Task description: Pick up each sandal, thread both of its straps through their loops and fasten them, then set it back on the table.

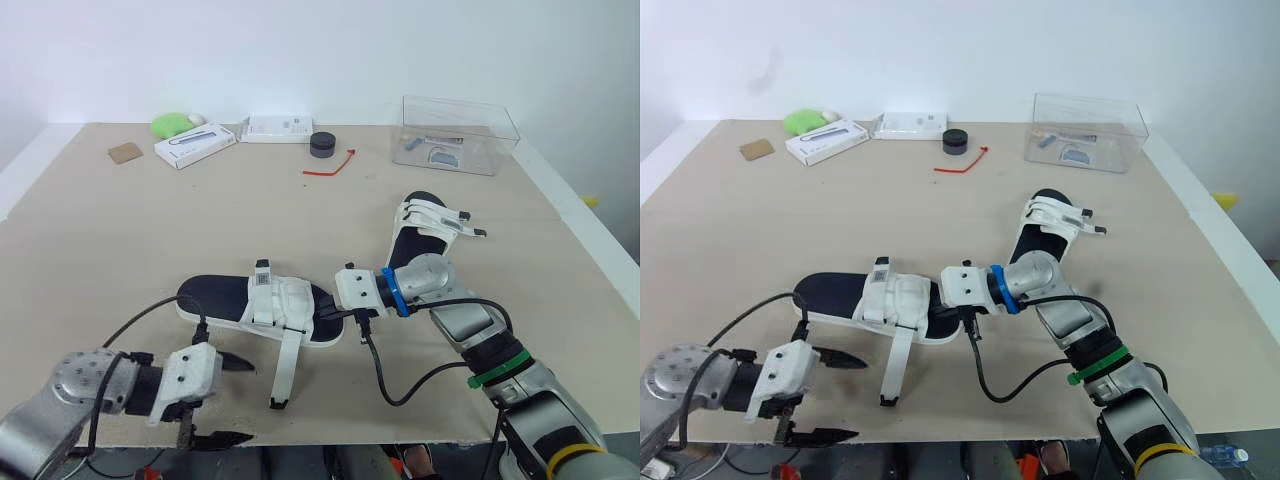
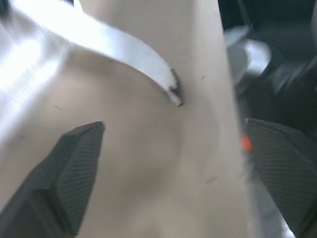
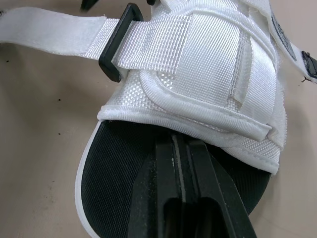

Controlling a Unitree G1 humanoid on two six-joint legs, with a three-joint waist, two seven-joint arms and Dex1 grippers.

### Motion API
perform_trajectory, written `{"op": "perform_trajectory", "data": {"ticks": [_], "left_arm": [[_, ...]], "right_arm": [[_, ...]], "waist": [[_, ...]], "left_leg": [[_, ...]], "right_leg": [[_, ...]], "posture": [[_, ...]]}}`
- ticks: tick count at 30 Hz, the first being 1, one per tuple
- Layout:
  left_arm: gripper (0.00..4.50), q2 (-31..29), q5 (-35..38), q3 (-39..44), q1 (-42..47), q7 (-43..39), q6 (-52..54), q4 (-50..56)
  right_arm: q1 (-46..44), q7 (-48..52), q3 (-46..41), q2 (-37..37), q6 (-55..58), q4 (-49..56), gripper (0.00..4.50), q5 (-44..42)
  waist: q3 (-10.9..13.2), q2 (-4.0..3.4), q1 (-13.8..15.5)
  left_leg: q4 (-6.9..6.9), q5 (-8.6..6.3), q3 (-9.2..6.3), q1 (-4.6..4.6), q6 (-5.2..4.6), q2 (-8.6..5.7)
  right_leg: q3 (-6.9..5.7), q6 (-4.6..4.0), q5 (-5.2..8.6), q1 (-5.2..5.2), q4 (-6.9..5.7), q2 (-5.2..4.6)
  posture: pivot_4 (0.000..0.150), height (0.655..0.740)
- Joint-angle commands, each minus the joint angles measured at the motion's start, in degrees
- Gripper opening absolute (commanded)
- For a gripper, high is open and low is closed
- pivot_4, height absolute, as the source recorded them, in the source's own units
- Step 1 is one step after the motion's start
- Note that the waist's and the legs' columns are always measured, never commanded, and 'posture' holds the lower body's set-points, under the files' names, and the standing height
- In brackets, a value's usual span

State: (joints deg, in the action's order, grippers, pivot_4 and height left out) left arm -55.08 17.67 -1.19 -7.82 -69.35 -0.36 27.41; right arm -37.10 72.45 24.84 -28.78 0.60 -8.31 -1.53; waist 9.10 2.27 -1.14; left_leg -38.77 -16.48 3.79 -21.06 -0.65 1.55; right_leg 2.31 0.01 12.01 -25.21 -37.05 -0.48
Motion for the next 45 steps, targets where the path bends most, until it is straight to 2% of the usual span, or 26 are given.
{"op": "perform_trajectory", "data": {"ticks": [1, 4, 7, 13, 18, 20, 24, 26, 27, 28, 30, 34, 37, 45], "left_arm": [[4.44, 0.54, -7.06, 1.01, 5.72, -1.93, -22.07, -5.16], [4.44, 3.11, -13.84, -1.39, 11.25, 0.69, -38.87, -11.86], [4.44, 5.95, -19.20, -4.09, 15.16, 3.81, -48.29, -16.53], [4.44, 8.74, -21.77, -11.29, 19.84, 6.36, -52.23, -19.90], [4.44, 9.54, -22.37, -14.10, 21.61, 8.18, -49.74, -19.01], [3.94, 9.38, -21.83, -14.97, 21.91, 8.35, -49.00, -18.95], [2.50, 10.10, -19.38, -16.96, 23.16, 8.42, -44.83, -17.36], [1.75, 10.03, -14.26, -17.02, 23.25, 7.81, -37.09, -14.94], [1.20, 9.86, -11.28, -16.86, 23.11, 7.57, -32.77, -13.55], [1.08, 9.68, -8.08, -16.57, 22.86, 7.38, -27.94, -11.87], [0.14, 8.49, 0.69, -15.71, 22.33, 7.39, -15.02, -7.36], [0.02, 5.96, 23.17, -12.35, 24.94, 10.37, 14.76, -2.24], [0.02, 5.41, 33.77, -9.84, 28.72, 10.86, 29.94, -5.80], [0.02, 9.49, 37.35, -6.62, 35.43, 8.72, 44.98, -18.09]], "right_arm": [[0.08, 0.67, 1.95, -0.38, 0.45, -3.69, 0.00, 2.77], [-0.38, 0.74, 2.06, -0.08, 0.20, -4.20, 0.00, 2.79], [-0.56, 0.85, 2.04, -0.09, 0.01, -4.46, 0.00, 2.82], [-0.73, 1.08, 1.83, -0.38, -0.24, -4.73, 0.00, 3.00], [-0.10, 0.83, 1.43, -1.04, 0.51, -3.40, 0.00, 2.86], [0.58, 0.84, 1.34, -1.53, 0.88, -2.47, 0.00, 2.78], [1.92, 0.89, 1.14, -2.65, 1.56, -0.72, 0.00, 2.71], [1.83, 0.88, 1.07, -2.91, 1.75, -0.61, 0.00, 2.73], [1.77, 0.84, 1.04, -2.98, 1.84, -0.54, 0.00, 2.73], [1.75, 0.73, 1.03, -3.05, 1.86, -0.47, 0.00, 2.76], [1.83, 0.58, 1.05, -3.12, 1.88, -0.35, 0.00, 2.81], [2.03, 0.54, 1.22, -3.19, 1.77, -0.20, 0.00, 2.86], [1.89, 0.55, 1.37, -3.07, 1.55, -0.50, 0.00, 2.91], [1.63, 0.40, 1.52, -2.72, 1.56, -0.57, 0.00, 2.92]], "waist": [[0.00, 0.00, 0.02], [-0.03, -0.07, -0.01], [-0.06, -0.05, -0.06], [-0.07, -0.03, -0.06], [-0.07, -0.03, -0.06], [-0.07, -0.03, -0.06], [-0.08, -0.04, 0.10], [-0.08, -0.04, 0.11], [-0.08, -0.04, 0.10], [-0.08, -0.04, 0.10], [-0.08, -0.04, 0.08], [-0.07, -0.03, 0.06], [-0.07, -0.02, 0.09], [-0.06, -0.03, -0.01]], "left_leg": [[0.00, 0.01, 0.00, 0.00, 0.01, 0.00], [0.00, 0.02, 0.14, 0.05, 0.01, 0.02], [0.01, 0.01, 0.26, 0.04, -0.01, 0.06], [0.02, -0.02, 0.61, 0.06, -0.06, 0.10], [0.01, -0.01, 0.68, 0.12, -0.07, 0.10], [0.01, -0.01, 0.68, 0.12, -0.07, 0.10], [0.01, -0.03, 0.63, 0.09, -0.09, 0.07], [0.01, -0.05, 0.67, 0.07, -0.13, 0.03], [0.01, -0.05, 0.68, 0.06, -0.14, 0.03], [0.01, -0.07, 0.67, 0.02, -0.16, -0.01], [0.00, -0.08, 0.65, 0.01, -0.18, -0.04], [-0.01, -0.08, 0.53, 0.00, -0.18, -0.04], [-0.07, -0.07, 0.35, -0.03, -0.17, -0.06], [-0.08, -0.06, 0.15, -0.05, -0.14, -0.19]], "right_leg": [[-0.01, 0.01, -0.01, 0.00, 0.00, -0.01], [0.01, -0.01, -0.08, 0.01, 0.02, -0.04], [0.02, -0.11, -0.20, 0.00, 0.04, -0.04], [0.18, 0.23, -0.46, -0.06, 0.05, -0.02], [0.22, 0.29, -0.49, -0.05, 0.05, 0.02], [0.22, 0.30, -0.49, -0.05, 0.05, 0.04], [0.20, 0.39, -0.42, -0.04, 0.05, 0.07], [0.23, 0.45, -0.38, -0.05, 0.05, 0.08], [0.23, 0.46, -0.38, -0.05, 0.05, 0.07], [0.22, 0.51, -0.36, -0.06, 0.06, 0.07], [0.23, 0.58, -0.32, -0.06, 0.06, 0.07], [0.23, 0.90, -0.14, -0.05, 0.04, 0.17], [0.21, 0.99, -0.08, -0.02, 0.03, 0.25], [0.16, 0.81, -0.13, 0.00, 0.00, 0.27]], "posture": [[0.150, 0.7400], [0.150, 0.7400], [0.150, 0.7400], [0.150, 0.7400], [0.150, 0.7400], [0.150, 0.7400], [0.150, 0.7400], [0.150, 0.7400], [0.150, 0.7400], [0.150, 0.7400], [0.150, 0.7400], [0.150, 0.7400], [0.150, 0.7400], [0.150, 0.7400]]}}
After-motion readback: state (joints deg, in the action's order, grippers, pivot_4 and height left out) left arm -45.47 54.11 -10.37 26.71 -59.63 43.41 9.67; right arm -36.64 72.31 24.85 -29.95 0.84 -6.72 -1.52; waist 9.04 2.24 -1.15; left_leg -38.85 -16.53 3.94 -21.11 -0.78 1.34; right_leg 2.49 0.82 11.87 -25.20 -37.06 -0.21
